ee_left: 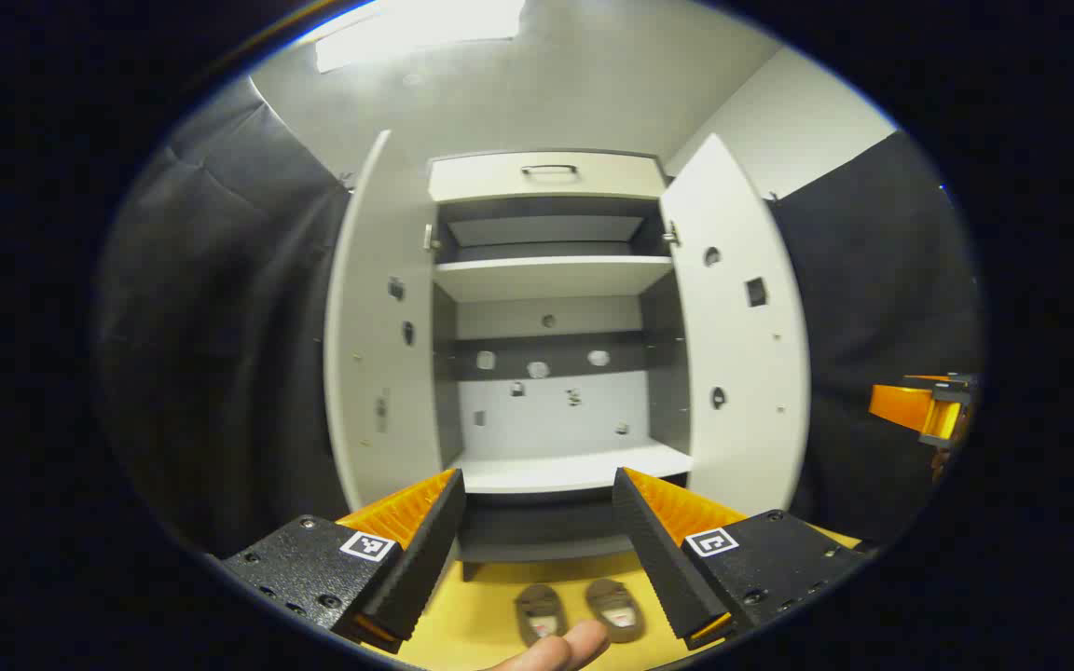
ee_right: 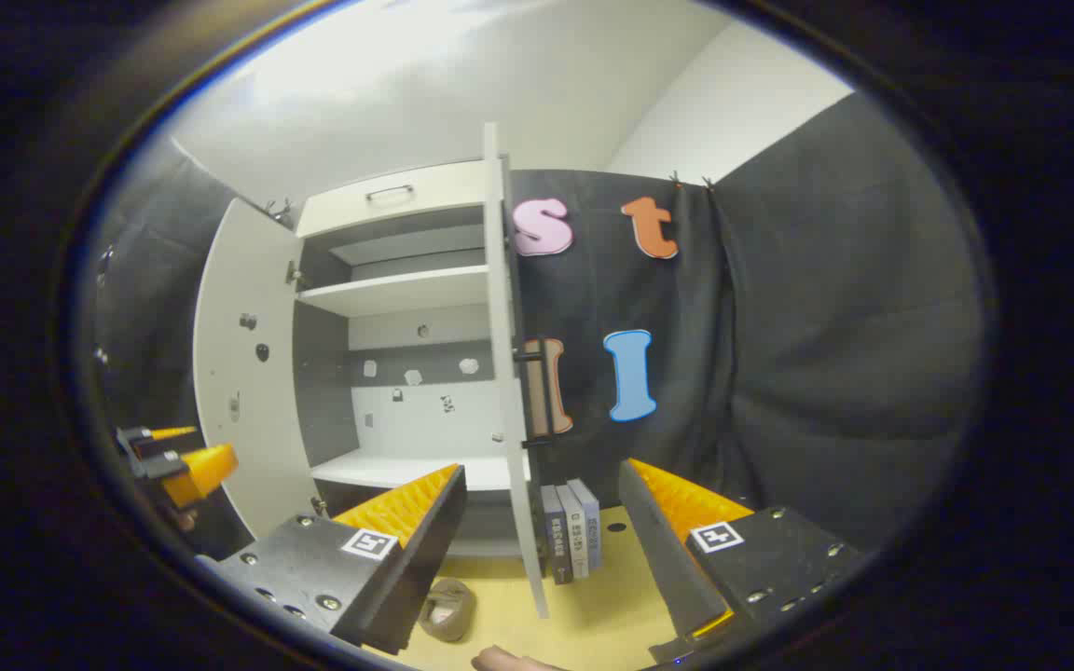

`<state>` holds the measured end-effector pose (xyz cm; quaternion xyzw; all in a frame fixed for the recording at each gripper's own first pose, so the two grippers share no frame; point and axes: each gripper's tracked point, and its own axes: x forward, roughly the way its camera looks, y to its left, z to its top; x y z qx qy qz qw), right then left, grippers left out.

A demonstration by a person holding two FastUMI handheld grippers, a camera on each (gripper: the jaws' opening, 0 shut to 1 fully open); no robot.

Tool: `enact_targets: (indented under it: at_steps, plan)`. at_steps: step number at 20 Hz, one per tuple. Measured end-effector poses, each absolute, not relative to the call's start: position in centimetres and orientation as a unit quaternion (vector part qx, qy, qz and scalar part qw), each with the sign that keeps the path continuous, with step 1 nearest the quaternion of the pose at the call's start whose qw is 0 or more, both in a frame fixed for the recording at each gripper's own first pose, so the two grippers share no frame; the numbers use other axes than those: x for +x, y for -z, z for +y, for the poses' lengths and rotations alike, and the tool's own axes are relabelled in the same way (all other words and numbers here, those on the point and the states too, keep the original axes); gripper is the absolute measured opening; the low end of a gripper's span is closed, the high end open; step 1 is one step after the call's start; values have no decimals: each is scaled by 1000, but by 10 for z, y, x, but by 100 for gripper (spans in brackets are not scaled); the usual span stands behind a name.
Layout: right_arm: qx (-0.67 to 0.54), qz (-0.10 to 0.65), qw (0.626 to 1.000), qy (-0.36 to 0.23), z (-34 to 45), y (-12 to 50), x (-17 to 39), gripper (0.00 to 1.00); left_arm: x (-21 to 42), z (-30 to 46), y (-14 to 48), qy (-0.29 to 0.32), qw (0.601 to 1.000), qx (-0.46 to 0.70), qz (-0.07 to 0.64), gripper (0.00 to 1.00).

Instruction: Grab one shoe with the right hand and put it into the shoe cabinet, grab the other shoe with the left hand and put it into the shoe cabinet; then close the right door with the right hand and the left door with the left hand.

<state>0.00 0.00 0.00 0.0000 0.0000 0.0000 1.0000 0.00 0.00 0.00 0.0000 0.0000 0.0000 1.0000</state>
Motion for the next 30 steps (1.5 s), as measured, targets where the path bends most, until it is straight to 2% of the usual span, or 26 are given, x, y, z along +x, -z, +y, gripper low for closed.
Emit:
enact_targets:
  at_steps: [1, 2, 3, 7, 8, 11, 12, 13, 14, 15, 19, 21, 23, 24, 25, 26, 28, 30]
  plan:
    - [-2, 2, 1000, 0, 6, 1, 1, 98, 3, 17, -4, -14, 1000, -10, -4, 99]
    - [-1, 4, 1000, 1, 10, 3, 0, 98, 3, 27, -7, -19, 1000, -17, -3, 96]
    - [1, 6, 1000, 3, 14, 4, 1, 94, 3, 35, -8, -21, 1000, -18, -2, 92]
    - [10, 6, 1000, 7, 24, 4, 2, 94, 3, 48, -8, -17, 1000, 1, -5, 96]
    - [8, 2, 1000, 10, 24, 2, 2, 98, 3, 48, -9, -14, 1000, -3, -7, 92]
    - [2, -5, 1000, 11, 32, -4, -1, 98, 3, 49, -6, -13, 1000, -12, -9, 96]
    - [0, -5, 1000, 8, 36, -4, 0, 94, 3, 49, -4, -11, 1000, -9, -9, 94]
    - [-1, -6, 1000, 7, 38, -5, -1, 98, 2, 49, -4, -8, 1000, -7, -8, 96]
    - [-2, -6, 1000, 7, 40, -5, -3, 94, 0, 49, -1, -4, 1000, -7, -7, 96]
    - [-4, -5, 1000, 7, 43, -5, -3, 94, -1, 50, 0, -2, 1000, -10, -6, 93]
    - [-11, -2, 1000, -2, 56, 1, 1, 94, 0, 53, 6, 0, 1000, -19, -5, 96]
    - [-20, 2, 1000, -4, 69, 14, 9, 94, 1, 50, 11, 8, 1000, -19, -5, 99]
    - [-33, 15, 999, -13, 86, 38, 18, 94, 1, 49, 13, 14, 1000, -18, -8, 96]
    - [-39, 28, 999, -18, 93, 54, 23, 98, 0, 49, 14, 16, 1000, -19, -10, 96]
    - [-45, 43, 998, -25, 102, 72, 29, 98, 0, 49, 15, 18, 1000, -21, -11, 96]
    - [-50, 58, 997, -34, 113, 91, 35, 94, -1, 49, 16, 21, 999, -23, -11, 96]
    - [-61, 85, 993, -49, 133, 128, 48, 100, -1, 50, 17, 22, 999, -25, -11, 96]
    - [-69, 109, 990, -60, 150, 166, 58, 99, -2, 53, 17, 20, 999, -23, -13, 96]
